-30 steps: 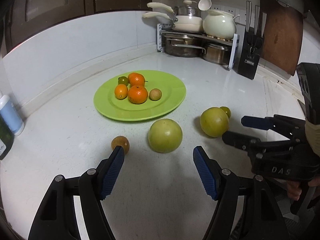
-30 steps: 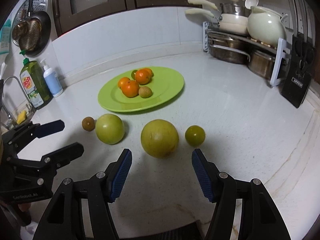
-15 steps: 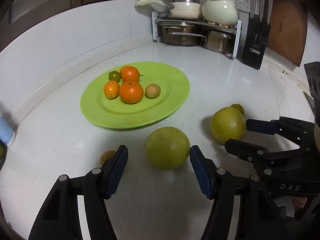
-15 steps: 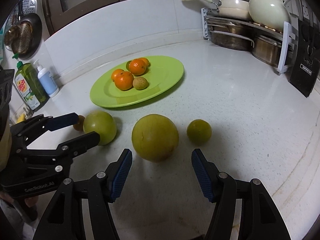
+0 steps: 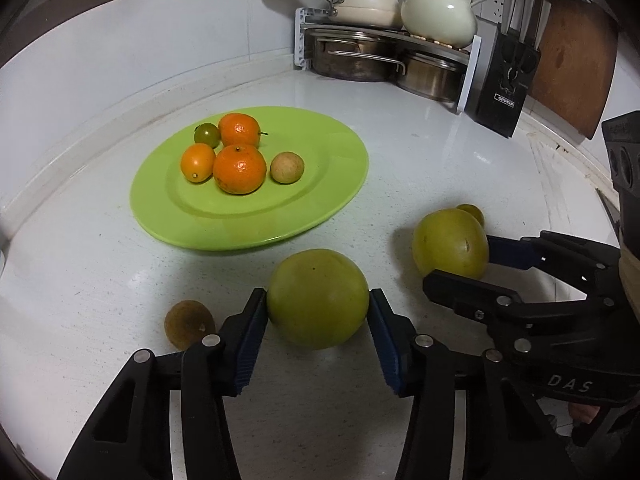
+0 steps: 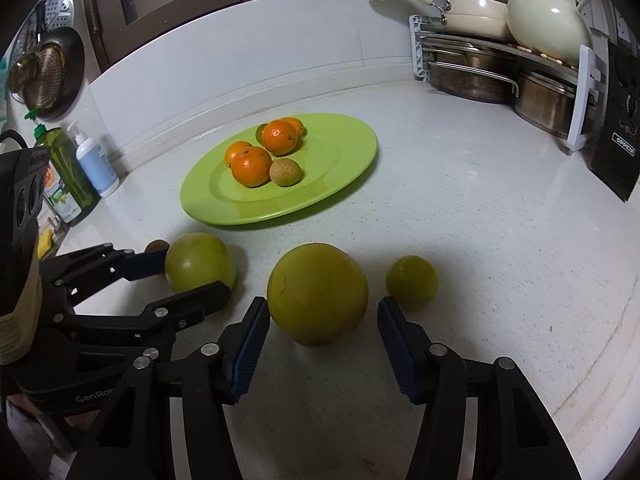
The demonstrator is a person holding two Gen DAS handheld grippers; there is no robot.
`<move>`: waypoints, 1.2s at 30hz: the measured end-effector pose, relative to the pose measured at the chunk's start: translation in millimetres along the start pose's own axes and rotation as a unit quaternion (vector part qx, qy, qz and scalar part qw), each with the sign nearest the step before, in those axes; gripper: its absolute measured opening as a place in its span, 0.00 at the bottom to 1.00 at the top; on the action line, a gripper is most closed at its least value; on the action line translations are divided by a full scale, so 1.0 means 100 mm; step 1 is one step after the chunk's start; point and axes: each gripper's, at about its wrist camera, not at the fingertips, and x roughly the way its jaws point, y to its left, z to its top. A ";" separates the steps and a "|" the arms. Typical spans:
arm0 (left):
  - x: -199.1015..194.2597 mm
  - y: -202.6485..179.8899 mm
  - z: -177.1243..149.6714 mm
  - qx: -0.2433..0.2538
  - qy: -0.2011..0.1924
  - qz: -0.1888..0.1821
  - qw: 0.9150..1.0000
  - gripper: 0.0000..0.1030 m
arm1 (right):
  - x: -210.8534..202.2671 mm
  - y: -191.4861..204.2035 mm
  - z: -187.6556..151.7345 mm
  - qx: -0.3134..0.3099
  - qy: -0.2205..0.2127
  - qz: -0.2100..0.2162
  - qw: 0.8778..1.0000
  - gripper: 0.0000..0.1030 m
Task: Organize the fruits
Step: 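Grasp the large yellow-green fruit with the left tool while the right tool grasps another, then carry both large yellow-green fruits over the green plate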
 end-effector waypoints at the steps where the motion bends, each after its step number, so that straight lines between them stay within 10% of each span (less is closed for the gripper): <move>1: 0.00 0.00 0.00 0.000 0.000 -0.001 1.000 0.48 | 0.00 0.00 0.00 0.001 0.000 0.002 1.000 0.51; 36: -0.74 0.13 0.01 -0.037 -0.072 0.035 0.996 0.48 | -0.47 0.21 0.17 -0.011 -0.048 0.019 0.999 0.49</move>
